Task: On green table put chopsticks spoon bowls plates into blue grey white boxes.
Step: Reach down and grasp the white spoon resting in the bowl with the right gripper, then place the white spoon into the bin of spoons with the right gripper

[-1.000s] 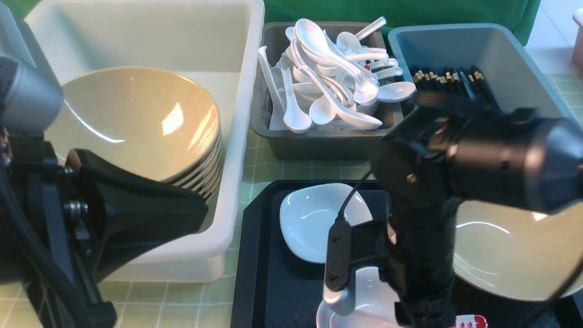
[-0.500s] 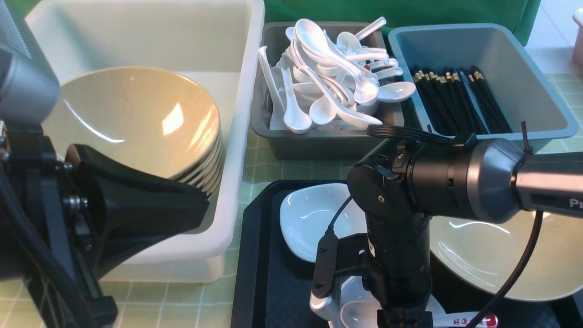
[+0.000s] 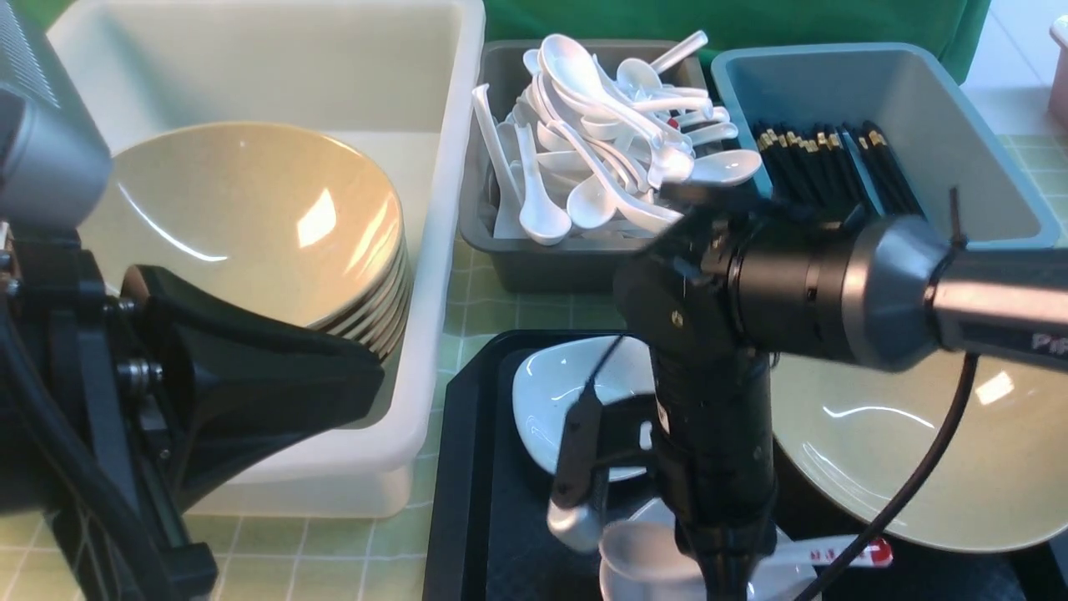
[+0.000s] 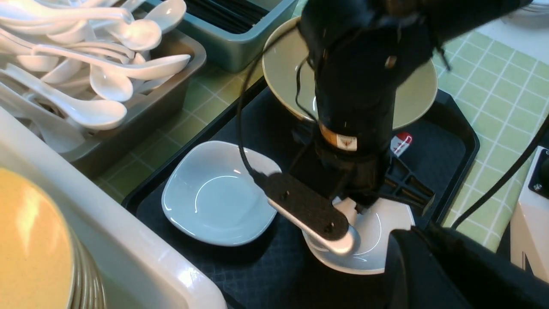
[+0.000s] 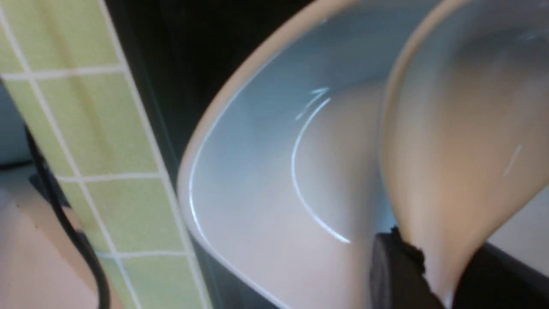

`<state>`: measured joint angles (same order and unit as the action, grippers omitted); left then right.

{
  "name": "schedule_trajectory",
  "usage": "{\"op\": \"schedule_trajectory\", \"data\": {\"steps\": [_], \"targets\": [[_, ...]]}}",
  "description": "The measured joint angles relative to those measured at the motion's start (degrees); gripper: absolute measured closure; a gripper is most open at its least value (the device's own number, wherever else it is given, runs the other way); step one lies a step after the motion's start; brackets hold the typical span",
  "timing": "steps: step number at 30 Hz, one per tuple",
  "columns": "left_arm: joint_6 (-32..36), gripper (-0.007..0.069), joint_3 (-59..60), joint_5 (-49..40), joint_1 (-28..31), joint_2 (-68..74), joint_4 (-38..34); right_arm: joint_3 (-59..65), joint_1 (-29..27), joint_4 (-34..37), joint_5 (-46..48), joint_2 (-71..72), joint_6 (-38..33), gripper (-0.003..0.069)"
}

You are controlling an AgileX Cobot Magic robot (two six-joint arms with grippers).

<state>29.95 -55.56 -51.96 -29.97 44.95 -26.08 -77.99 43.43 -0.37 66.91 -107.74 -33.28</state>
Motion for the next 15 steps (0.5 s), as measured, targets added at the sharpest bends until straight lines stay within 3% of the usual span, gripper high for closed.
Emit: {"op": "schedule_trajectory", "data": {"steps": [11, 15], "targets": [[-0.1, 0.0626, 0.0, 3.3, 0.0, 0.0, 0.0, -1.7, -0.8, 1.4, 0.1, 11.0, 3.0, 0.0496], [-0.1, 0.0626, 0.0, 7.4, 0.0, 0.0, 0.0, -1.7, -4.7, 4.1, -2.3, 14.3, 4.8, 0.0496]]}}
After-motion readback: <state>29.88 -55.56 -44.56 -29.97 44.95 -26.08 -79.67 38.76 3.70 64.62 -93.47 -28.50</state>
